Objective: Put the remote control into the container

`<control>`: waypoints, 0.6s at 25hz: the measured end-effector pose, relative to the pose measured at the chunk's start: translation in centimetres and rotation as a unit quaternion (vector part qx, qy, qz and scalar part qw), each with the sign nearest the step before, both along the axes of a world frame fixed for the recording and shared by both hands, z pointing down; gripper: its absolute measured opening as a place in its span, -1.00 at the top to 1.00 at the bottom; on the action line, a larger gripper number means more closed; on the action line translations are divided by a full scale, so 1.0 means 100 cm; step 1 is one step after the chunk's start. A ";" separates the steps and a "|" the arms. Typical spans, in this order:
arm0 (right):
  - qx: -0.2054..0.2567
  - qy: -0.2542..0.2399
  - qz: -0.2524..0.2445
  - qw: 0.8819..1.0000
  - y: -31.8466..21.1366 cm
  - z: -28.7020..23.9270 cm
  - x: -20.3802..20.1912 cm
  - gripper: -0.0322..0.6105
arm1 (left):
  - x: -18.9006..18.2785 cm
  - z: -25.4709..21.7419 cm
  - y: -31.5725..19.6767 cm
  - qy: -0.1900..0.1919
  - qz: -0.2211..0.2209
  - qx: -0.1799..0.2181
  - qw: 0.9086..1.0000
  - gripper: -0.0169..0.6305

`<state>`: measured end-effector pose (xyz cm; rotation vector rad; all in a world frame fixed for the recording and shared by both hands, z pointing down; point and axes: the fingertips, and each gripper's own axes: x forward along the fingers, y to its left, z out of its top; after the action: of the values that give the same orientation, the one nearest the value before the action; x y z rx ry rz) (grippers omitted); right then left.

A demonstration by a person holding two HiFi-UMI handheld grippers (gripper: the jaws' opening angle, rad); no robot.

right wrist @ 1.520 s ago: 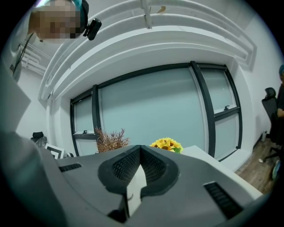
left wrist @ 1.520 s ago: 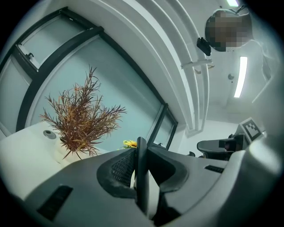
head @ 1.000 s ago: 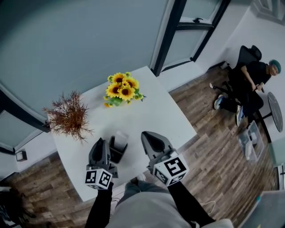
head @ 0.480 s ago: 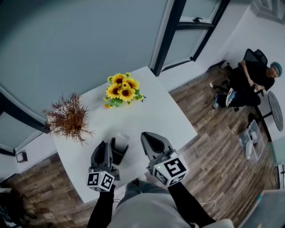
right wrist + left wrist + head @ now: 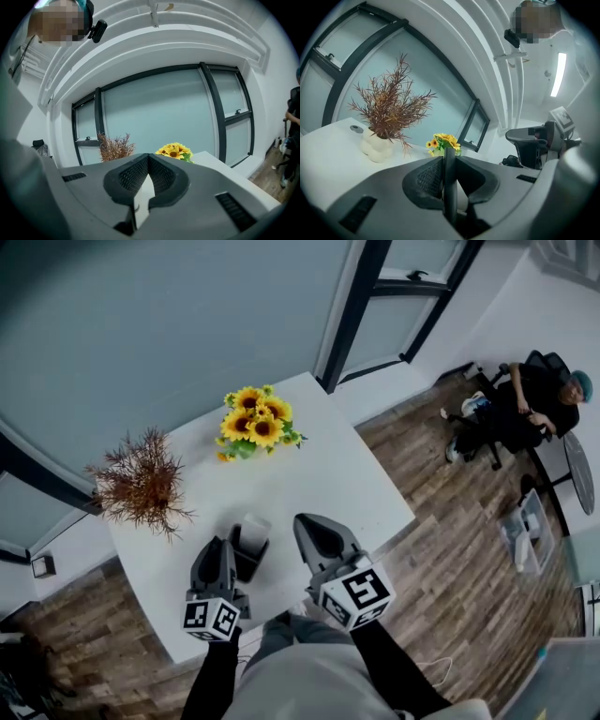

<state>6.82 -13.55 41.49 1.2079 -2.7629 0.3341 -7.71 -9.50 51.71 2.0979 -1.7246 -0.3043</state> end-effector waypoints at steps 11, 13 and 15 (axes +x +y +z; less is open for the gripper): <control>-0.003 0.000 0.001 1.000 0.002 0.002 -0.003 0.89 | 0.002 0.006 0.003 -0.009 0.011 -0.011 1.000 0.69; -0.002 0.001 0.001 1.000 0.003 0.002 -0.003 0.89 | 0.003 0.008 0.005 -0.012 0.013 -0.015 1.000 0.69; -0.002 0.001 0.000 1.000 0.004 0.001 -0.003 0.89 | 0.003 0.009 0.007 -0.013 0.012 -0.017 1.000 0.69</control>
<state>6.54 -13.15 41.59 1.2077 -2.7598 0.3382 -7.45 -8.84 52.64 2.1062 -1.7058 -0.2400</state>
